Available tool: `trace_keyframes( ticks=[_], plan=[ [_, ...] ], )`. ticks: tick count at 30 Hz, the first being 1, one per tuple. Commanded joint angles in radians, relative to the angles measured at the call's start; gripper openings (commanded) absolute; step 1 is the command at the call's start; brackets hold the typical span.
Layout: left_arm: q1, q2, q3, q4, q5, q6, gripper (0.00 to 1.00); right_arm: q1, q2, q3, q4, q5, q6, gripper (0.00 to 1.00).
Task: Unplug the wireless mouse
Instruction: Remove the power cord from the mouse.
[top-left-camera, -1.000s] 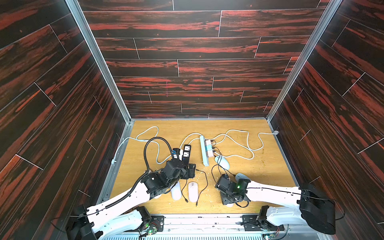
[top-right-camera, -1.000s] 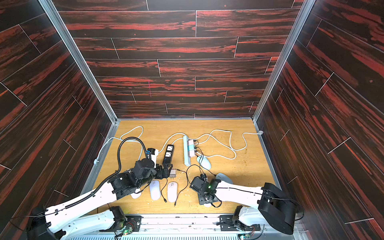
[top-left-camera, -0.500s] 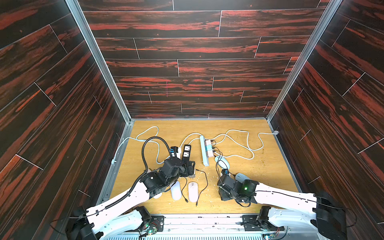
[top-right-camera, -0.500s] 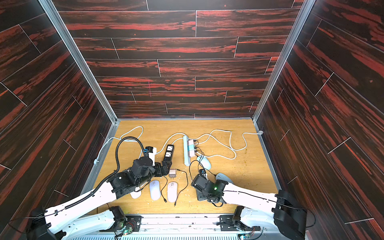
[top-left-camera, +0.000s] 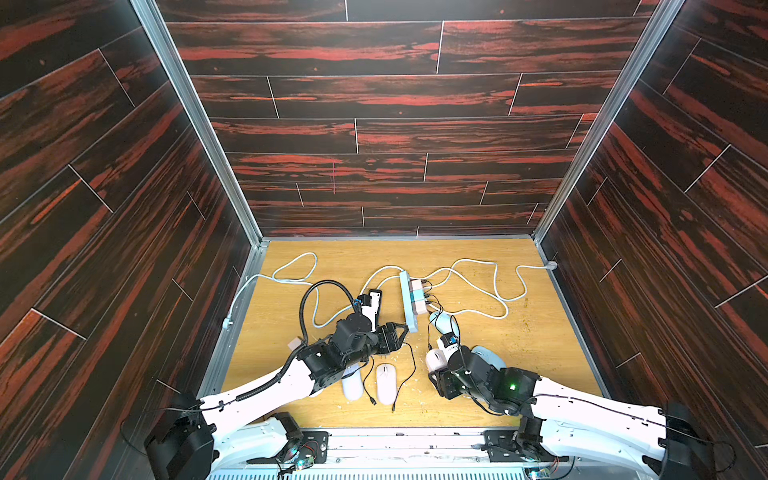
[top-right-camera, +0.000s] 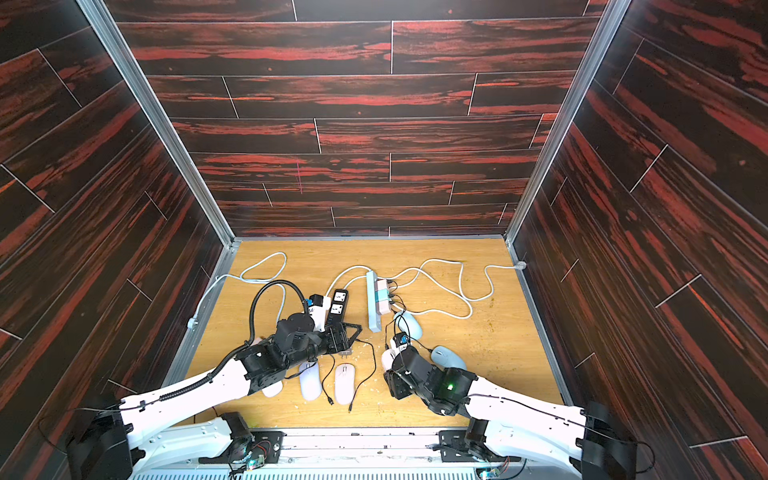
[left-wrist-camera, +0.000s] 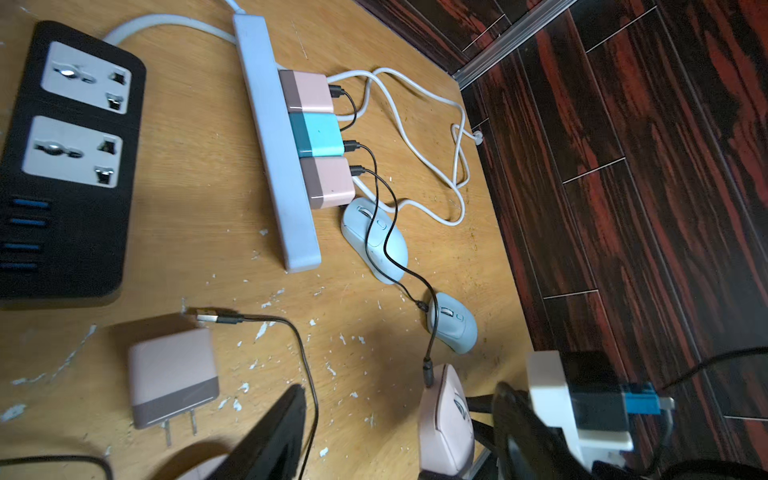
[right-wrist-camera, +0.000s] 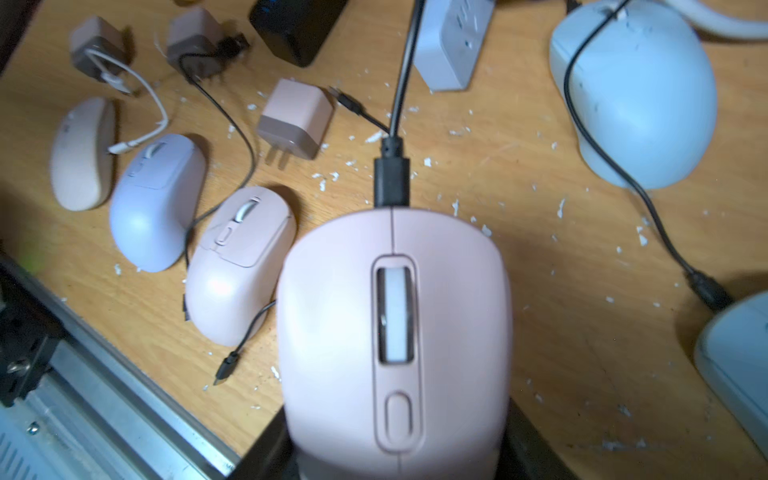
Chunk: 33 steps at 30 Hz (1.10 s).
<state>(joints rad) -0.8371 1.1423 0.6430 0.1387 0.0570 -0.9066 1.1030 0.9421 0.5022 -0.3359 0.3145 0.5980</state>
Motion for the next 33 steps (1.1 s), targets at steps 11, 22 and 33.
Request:
trace_keyframes(
  ticks=[11,22,33],
  plan=[
    [-0.044,0.205,0.119,0.136,0.097,0.007,0.68,0.006,-0.011,-0.004,0.125,-0.098,-0.084,0.0],
    [-0.048,0.235,0.172,-0.085,0.089,0.113,0.62,0.006,-0.022,-0.019,0.156,-0.092,-0.06,0.0],
    [-0.047,0.316,0.281,-0.182,0.038,0.166,0.49,0.006,-0.01,-0.01,0.145,-0.127,-0.065,0.0]
  ],
)
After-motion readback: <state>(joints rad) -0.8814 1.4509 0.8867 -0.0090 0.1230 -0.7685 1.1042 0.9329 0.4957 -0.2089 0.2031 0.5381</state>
